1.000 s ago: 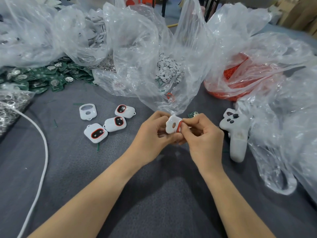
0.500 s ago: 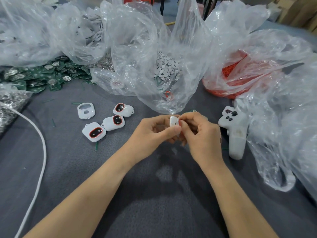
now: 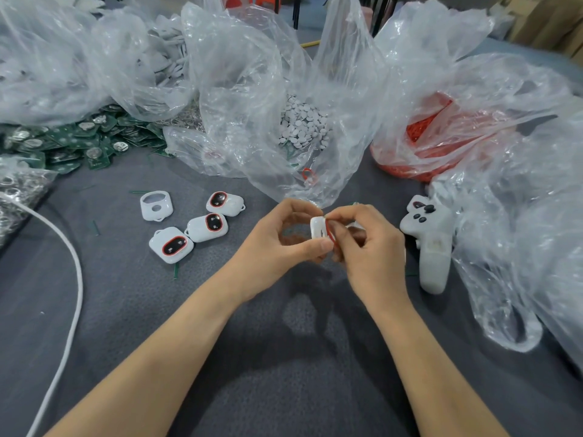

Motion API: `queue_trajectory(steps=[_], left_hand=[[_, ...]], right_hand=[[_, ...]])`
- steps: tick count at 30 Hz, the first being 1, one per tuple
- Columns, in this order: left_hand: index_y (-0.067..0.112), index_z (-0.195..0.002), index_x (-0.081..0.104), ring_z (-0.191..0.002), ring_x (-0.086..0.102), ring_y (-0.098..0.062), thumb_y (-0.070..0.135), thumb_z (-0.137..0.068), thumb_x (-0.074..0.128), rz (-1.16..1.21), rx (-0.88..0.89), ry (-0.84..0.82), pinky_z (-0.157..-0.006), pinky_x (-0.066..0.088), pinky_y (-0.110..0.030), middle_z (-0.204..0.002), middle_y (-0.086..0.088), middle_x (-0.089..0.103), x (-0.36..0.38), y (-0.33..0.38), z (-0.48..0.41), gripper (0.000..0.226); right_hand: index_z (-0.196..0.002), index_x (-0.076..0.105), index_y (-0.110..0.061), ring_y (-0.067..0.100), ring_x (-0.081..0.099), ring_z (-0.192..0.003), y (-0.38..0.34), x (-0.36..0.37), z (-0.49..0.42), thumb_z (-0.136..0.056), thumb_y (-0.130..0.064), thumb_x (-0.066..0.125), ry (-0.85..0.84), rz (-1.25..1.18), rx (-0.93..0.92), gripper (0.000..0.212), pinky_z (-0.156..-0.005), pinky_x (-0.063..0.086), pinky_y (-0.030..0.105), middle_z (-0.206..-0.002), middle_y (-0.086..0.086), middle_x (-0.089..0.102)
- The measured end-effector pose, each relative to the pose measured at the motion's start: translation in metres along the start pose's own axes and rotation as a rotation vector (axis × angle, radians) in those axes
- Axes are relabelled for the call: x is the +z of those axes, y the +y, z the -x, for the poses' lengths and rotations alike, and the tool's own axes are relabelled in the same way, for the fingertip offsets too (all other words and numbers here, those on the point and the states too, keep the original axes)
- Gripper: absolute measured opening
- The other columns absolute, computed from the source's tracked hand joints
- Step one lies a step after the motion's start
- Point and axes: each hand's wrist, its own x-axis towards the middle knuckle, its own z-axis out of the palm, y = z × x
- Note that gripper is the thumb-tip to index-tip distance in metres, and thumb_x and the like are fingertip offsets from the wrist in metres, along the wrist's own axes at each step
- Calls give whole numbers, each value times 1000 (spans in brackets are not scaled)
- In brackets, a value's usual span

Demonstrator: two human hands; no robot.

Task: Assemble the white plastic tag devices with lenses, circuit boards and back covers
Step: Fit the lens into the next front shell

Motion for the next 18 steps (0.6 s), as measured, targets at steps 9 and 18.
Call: queue_trajectory(steps=[9, 18], left_hand=[[26, -118, 60, -100, 68, -25, 24, -67, 75, -142, 66, 41, -93, 54, -37, -126, -8, 58, -3, 3, 0, 54], [22, -129, 51, -89, 64, 5, -2, -94, 52, -125, 13, 78, -73, 50, -12, -101, 18, 70, -4, -6, -4, 43]], right_hand=[[-79, 76, -15, 2, 66, -86, -2, -8, -4, -80, -10, 73, -116, -107, 123, 6, -79, 52, 19, -86, -11, 71], [-103, 66, -15, 5, 68, -76, -1, -7, -1, -79, -5, 72, 31, 129, -104, 27, -72, 56, 23, -88, -8, 71]])
